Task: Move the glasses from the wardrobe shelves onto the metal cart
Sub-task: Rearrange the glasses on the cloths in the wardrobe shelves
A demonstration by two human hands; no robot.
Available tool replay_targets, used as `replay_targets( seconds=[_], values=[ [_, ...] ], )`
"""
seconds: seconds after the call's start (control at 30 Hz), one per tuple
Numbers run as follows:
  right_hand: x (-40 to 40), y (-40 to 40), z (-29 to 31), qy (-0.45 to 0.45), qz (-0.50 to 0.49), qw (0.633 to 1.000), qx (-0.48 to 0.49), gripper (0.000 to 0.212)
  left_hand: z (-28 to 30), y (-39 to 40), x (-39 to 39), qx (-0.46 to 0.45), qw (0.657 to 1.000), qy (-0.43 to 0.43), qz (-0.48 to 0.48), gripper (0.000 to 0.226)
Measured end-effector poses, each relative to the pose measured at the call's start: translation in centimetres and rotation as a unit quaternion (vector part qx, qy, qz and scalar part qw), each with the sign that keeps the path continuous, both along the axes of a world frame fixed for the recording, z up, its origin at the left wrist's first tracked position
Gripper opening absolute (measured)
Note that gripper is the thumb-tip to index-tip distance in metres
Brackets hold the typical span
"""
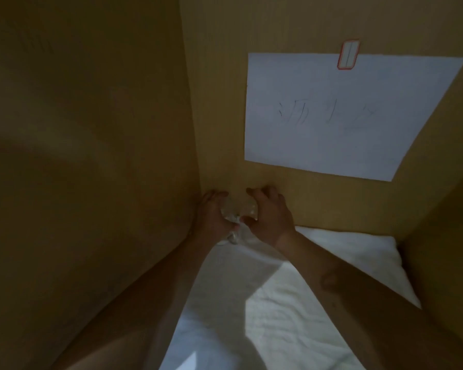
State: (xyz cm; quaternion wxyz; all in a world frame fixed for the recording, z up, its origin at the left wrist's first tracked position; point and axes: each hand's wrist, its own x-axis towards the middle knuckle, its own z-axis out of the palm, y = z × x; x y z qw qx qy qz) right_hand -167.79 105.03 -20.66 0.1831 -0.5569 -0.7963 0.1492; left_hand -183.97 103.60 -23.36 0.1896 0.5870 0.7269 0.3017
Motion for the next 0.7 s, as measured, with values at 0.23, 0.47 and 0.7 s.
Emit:
replay_targets(
  seconds=[0.23, 0.47, 0.7],
  values=[
    [0.3, -0.5, 1.4, -0.049, 0.021, 0.994, -0.091, 0.099, -0.9, -2.7, 0.8, 0.041, 0.994, 0.105, 0.004, 0.087],
    [1.7, -2.7, 3.7, -0.077, -0.014, 0.993, -0.088, 0.104, 1.0, -5.0, 0.9, 0.067, 0.99, 0.121, 0.011, 0.085],
    [3.5, -7.3, 3.6, -0.092, -0.028, 0.992, -0.083, 0.1, 2.1, -8.8, 1.2, 0.068, 0.982, 0.173, -0.017, 0.081]
  ],
)
